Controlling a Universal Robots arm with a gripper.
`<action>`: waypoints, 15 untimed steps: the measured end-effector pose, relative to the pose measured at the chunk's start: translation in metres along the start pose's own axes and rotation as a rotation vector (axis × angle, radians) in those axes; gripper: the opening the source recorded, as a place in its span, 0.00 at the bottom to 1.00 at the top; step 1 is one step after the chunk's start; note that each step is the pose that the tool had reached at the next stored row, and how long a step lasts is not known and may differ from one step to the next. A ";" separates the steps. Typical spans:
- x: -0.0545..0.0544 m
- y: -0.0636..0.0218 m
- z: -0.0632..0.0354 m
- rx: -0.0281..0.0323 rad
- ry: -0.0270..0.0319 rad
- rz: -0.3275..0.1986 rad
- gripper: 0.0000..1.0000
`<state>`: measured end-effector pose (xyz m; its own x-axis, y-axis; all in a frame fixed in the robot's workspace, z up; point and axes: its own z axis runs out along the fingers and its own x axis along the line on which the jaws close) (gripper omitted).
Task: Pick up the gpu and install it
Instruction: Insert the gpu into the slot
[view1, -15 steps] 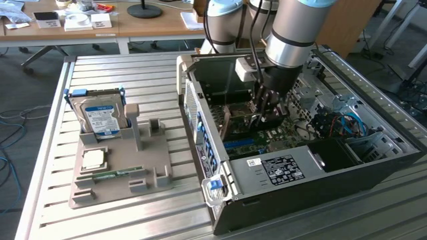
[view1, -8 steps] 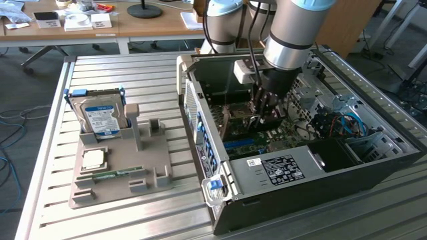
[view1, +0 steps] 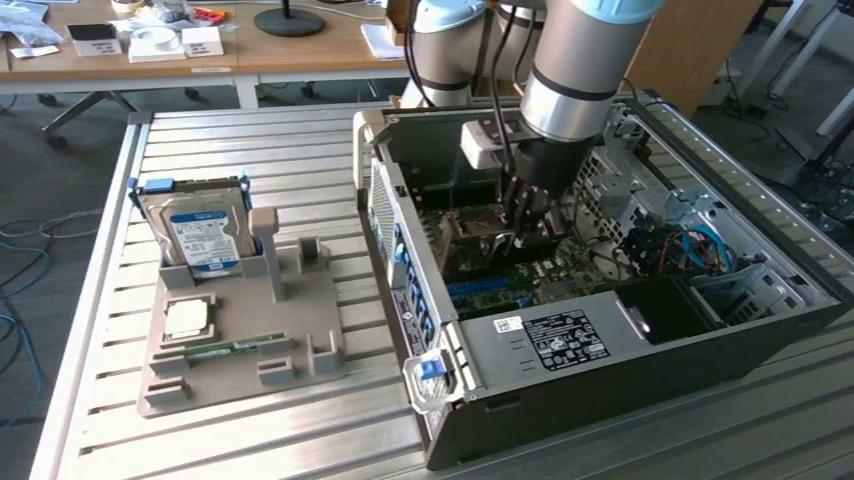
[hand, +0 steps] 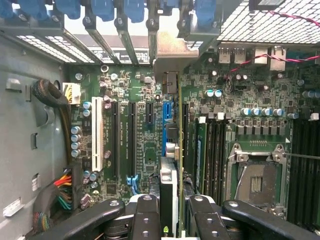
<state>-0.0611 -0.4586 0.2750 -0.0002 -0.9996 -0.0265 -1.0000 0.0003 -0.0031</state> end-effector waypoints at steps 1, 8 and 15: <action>0.000 0.0008 0.0005 0.0000 -0.0001 0.000 0.27; -0.001 0.0046 0.0033 0.0001 -0.0001 0.000 0.27; -0.001 0.0062 0.0075 0.0001 0.0003 0.000 0.27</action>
<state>-0.0673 -0.4573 0.2675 -0.0002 -0.9997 -0.0262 -1.0000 0.0003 -0.0031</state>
